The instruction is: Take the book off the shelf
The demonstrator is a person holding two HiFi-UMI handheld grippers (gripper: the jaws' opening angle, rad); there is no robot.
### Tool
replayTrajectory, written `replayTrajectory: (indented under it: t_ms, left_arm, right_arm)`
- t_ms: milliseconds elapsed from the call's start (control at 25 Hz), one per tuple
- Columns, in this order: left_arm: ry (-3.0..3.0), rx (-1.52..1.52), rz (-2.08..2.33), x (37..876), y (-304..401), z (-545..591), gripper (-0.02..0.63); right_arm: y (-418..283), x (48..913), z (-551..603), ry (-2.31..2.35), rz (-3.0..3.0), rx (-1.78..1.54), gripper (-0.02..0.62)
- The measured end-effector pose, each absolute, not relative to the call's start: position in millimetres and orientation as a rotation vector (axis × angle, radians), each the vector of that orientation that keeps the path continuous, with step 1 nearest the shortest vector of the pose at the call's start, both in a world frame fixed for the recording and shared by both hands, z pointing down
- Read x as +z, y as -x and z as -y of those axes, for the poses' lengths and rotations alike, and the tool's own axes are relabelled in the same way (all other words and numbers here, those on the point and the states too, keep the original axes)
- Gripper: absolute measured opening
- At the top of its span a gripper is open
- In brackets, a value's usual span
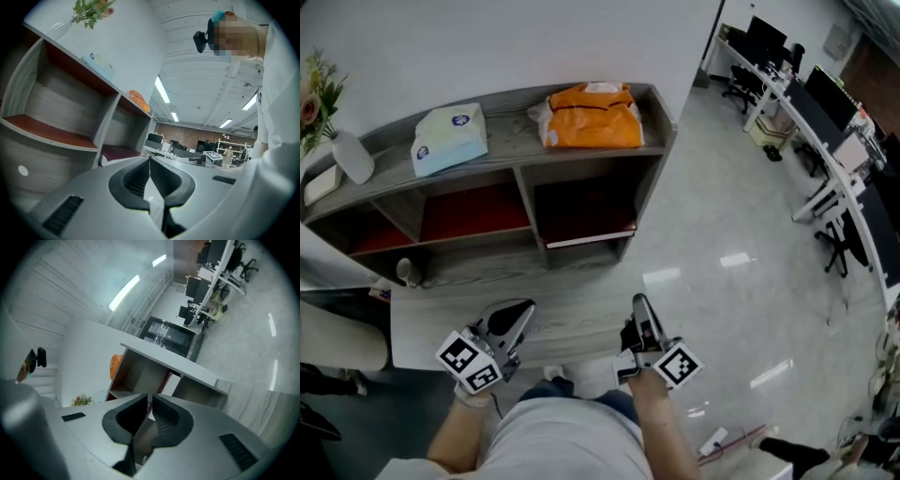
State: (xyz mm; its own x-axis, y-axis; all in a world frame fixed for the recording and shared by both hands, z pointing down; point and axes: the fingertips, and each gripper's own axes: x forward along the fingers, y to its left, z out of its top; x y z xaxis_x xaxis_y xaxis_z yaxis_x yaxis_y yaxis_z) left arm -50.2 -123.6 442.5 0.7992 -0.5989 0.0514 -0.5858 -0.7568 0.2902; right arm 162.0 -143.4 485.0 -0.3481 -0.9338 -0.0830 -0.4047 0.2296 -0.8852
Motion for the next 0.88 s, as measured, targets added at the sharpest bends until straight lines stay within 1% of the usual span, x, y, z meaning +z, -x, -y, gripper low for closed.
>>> replayTrajectory:
  t_ms: [120,160,240,360,520,640,880]
  left_arm:
    - [-2.687,-0.068,0.9,444,72,139,0.015]
    - [-2.683,-0.069,0.897,444,78,142,0.016]
    - [-2.683,-0.063,0.9,446,89,145,0.015]
    - [-2.67,-0.059,0.939,447,105,151,0.015]
    - [-2.633,-0.072,1.011,448,121,153,0.016]
    - [-2.596,-0.071,1.073,452,127,152,0.015]
    - [-2.485,-0.1,1.177,462,131,143,0.016]
  right_arm:
    - [-144,496,169,1.222,-1.804,-1.108,0.036]
    - [-137,500,177,1.212,-1.788,-1.13,0.062]
    - [-124,505,191,1.172,-1.749,-1.174,0.184]
    - [-112,511,213,1.154,-1.74,-1.198,0.247]
    - [-98,523,240,1.12,-1.722,-1.265,0.307]
    - [-91,534,260,1.073,-1.708,-1.318,0.33]
    - [-77,543,292,0.988,-1.681,-1.39,0.336]
